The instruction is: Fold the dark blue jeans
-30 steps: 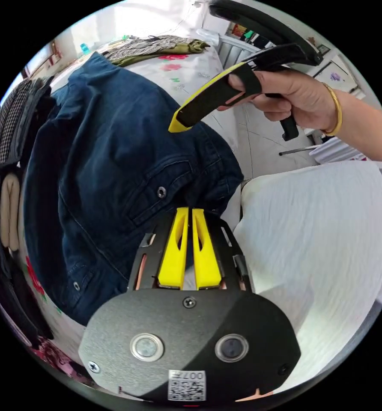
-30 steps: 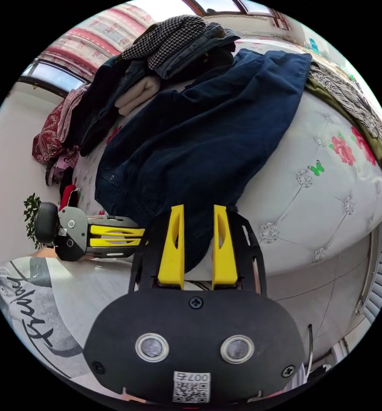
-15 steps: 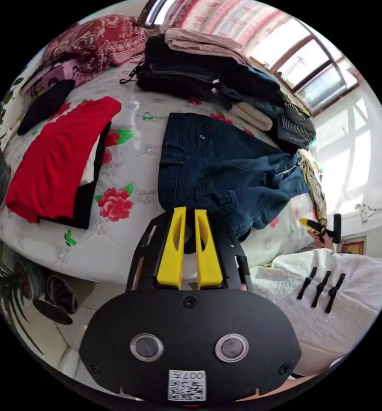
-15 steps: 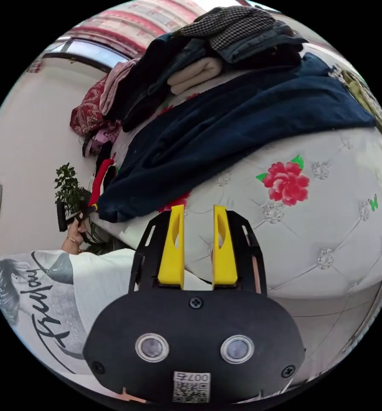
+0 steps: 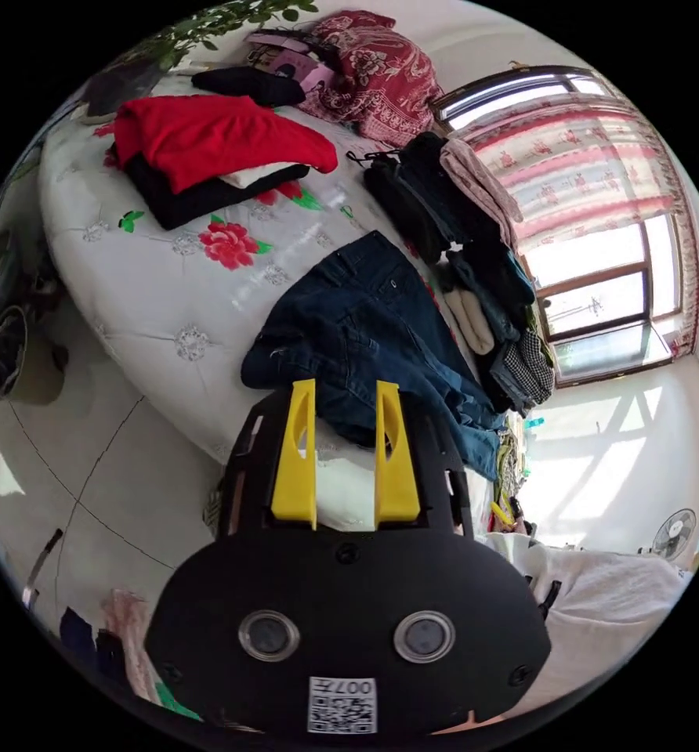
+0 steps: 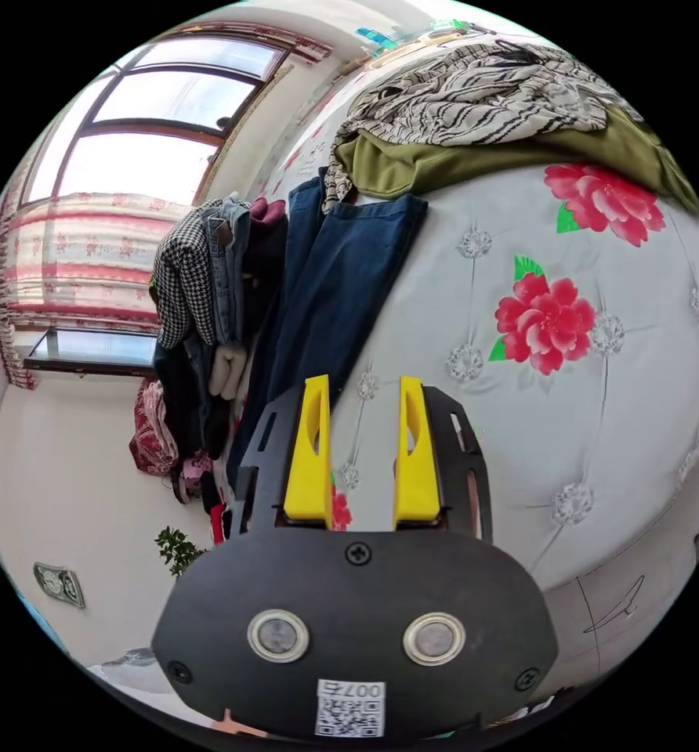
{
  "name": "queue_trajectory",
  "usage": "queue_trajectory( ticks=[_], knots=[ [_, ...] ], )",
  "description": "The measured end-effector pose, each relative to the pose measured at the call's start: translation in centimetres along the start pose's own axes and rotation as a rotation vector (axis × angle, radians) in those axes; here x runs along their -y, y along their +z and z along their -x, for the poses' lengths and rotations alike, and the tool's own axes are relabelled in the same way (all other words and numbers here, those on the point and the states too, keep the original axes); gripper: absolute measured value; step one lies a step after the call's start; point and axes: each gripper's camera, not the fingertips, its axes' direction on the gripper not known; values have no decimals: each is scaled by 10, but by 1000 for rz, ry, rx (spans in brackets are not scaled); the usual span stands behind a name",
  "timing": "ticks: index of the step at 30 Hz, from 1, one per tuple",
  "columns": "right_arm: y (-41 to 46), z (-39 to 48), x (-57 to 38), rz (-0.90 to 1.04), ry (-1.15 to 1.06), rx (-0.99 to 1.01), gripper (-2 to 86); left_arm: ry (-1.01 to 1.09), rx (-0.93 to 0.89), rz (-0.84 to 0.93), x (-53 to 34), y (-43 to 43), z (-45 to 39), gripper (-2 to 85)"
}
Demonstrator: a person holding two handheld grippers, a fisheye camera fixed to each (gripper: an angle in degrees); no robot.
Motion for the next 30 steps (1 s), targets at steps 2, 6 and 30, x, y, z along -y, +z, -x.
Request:
queue_trajectory(
  ticks=[2,6,30],
  knots=[
    [11,-7,20,12,21,-9,92,-113,-15,-48,0,1,10,111],
    [31,-16,46,35,37,-22,89,-223,24,-80,9,8,18,114],
    [-120,-34,-11,-20,-267,-69,-3,-103,-63,168,-4,-27,37,12]
  ],
)
